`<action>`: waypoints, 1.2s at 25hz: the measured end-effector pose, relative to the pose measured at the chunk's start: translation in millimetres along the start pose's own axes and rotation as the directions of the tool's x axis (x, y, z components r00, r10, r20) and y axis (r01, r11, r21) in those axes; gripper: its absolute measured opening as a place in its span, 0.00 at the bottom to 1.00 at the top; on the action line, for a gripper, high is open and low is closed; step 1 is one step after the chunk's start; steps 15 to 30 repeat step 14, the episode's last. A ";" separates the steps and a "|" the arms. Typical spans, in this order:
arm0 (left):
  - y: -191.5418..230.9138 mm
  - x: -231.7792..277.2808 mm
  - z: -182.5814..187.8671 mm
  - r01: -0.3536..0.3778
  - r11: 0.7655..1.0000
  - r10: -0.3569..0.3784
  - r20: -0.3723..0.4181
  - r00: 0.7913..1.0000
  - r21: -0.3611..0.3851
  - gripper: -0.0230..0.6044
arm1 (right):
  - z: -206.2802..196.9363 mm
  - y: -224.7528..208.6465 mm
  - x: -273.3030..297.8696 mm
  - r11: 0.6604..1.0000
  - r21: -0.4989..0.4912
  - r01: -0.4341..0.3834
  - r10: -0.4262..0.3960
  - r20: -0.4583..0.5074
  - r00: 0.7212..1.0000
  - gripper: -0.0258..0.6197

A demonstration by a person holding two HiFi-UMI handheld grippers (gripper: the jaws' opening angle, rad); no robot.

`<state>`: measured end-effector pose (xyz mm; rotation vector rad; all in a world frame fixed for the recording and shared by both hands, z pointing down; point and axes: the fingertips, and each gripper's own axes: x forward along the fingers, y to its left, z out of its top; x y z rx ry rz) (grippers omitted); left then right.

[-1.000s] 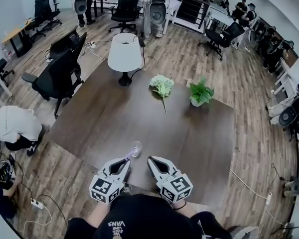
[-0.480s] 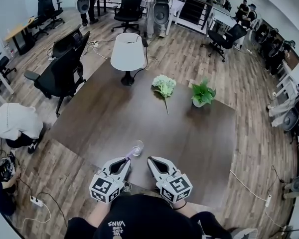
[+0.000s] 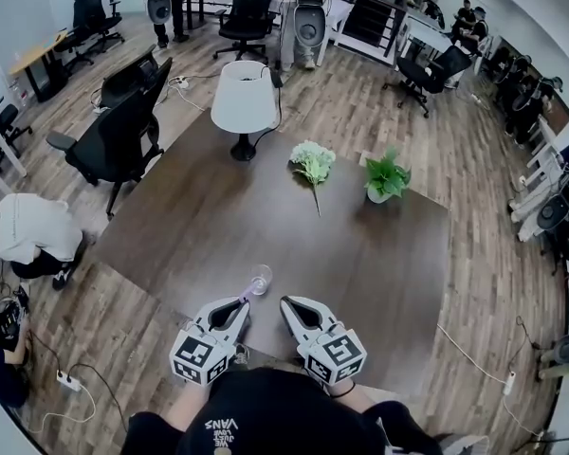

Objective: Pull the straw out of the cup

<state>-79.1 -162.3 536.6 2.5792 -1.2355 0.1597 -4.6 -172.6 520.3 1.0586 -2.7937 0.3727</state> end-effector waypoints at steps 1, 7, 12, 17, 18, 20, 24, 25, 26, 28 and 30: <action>-0.2 0.0 0.0 -0.001 1.000 0.001 -0.001 1.000 0.001 0.09 | 0.2 0.1 -0.3 1.000 -0.001 -0.001 0.001 0.000 1.000 0.07; -1.7 -0.1 3.7 -0.001 1.000 0.001 0.002 1.000 0.007 0.09 | 2.8 -0.1 -1.7 1.000 0.000 0.000 0.000 0.001 1.000 0.07; -3.7 0.5 3.2 0.000 1.000 0.000 0.001 1.000 0.008 0.09 | 0.8 0.2 -2.2 1.000 -0.005 -0.005 0.005 0.000 1.000 0.07; -4.6 1.4 2.7 -0.001 1.000 0.001 0.002 1.000 0.008 0.09 | 0.2 -0.4 -3.0 1.000 -0.005 -0.006 0.006 -0.001 1.000 0.07; -4.6 1.4 2.7 -0.001 1.000 0.001 0.002 1.000 0.008 0.09 | 0.2 -0.4 -3.0 1.000 -0.005 -0.006 0.006 -0.001 1.000 0.07; -4.6 1.4 2.7 -0.001 1.000 0.001 0.002 1.000 0.008 0.09 | 0.2 -0.4 -3.0 1.000 -0.005 -0.006 0.006 -0.001 1.000 0.07; -4.6 1.4 2.7 -0.001 1.000 0.001 0.002 1.000 0.008 0.09 | 0.2 -0.4 -3.0 1.000 -0.005 -0.006 0.006 -0.001 1.000 0.07; -4.6 1.4 2.7 -0.001 1.000 0.001 0.002 1.000 0.008 0.09 | 0.2 -0.4 -3.0 1.000 -0.005 -0.006 0.006 -0.001 1.000 0.07; -4.6 1.4 2.7 -0.001 1.000 0.001 0.002 1.000 0.008 0.09 | 0.2 -0.4 -3.0 1.000 -0.005 -0.006 0.006 -0.001 1.000 0.07; -4.6 1.4 2.7 -0.001 1.000 0.001 0.002 1.000 0.008 0.09 | 0.2 -0.4 -3.0 1.000 -0.005 -0.006 0.006 -0.001 1.000 0.07; -4.6 1.4 2.7 -0.001 1.000 0.001 0.002 1.000 0.008 0.09 | 0.2 -0.4 -3.0 1.000 -0.005 -0.006 0.006 -0.001 1.000 0.07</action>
